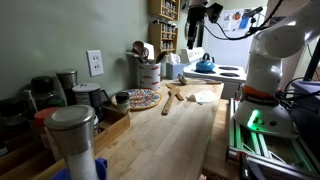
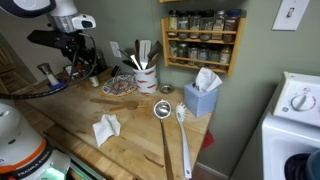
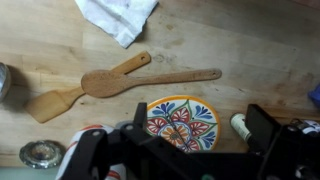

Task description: Move the white bucket to the left

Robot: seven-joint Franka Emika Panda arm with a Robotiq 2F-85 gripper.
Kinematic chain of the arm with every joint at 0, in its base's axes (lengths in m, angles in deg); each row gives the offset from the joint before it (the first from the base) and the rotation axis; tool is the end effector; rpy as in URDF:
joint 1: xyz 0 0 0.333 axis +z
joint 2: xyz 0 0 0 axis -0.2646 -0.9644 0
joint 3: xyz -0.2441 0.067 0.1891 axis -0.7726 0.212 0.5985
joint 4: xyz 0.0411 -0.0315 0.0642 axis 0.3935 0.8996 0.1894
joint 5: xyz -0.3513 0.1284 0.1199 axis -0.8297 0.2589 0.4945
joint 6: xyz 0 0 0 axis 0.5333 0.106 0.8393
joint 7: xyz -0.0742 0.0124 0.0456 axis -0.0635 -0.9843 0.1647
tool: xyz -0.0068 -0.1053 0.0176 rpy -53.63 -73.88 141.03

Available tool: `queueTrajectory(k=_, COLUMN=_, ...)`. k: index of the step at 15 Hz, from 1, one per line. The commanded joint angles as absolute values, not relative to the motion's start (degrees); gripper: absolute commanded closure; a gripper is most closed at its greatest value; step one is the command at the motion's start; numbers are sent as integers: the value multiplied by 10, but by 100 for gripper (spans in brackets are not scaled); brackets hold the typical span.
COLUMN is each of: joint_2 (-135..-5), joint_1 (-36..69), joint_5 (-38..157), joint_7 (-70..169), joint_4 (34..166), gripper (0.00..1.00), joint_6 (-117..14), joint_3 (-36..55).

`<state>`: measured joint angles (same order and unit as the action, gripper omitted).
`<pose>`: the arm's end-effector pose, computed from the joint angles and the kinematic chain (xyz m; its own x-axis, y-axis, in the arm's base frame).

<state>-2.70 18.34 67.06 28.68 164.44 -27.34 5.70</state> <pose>0.2952 -0.0192 0.4647 0.9716 0.2107 0.1075 0.2262 -0.9607 -0.1611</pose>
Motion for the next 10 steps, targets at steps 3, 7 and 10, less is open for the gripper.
queueTrajectory(k=3, joint_2=-107, joint_1=234, joint_5=635, joint_7=181, joint_4=1553, gripper=0, joint_6=-290, joint_3=67)
queueTrajectory(k=7, joint_2=-177, joint_1=255, joint_5=592, joint_7=102, joint_4=1497, gripper=0, joint_6=-325, joint_3=71)
queueTrajectory(k=10, joint_2=-234, joint_1=258, joint_5=559, joint_7=53, joint_4=1474, gripper=0, joint_6=-395, joint_3=78)
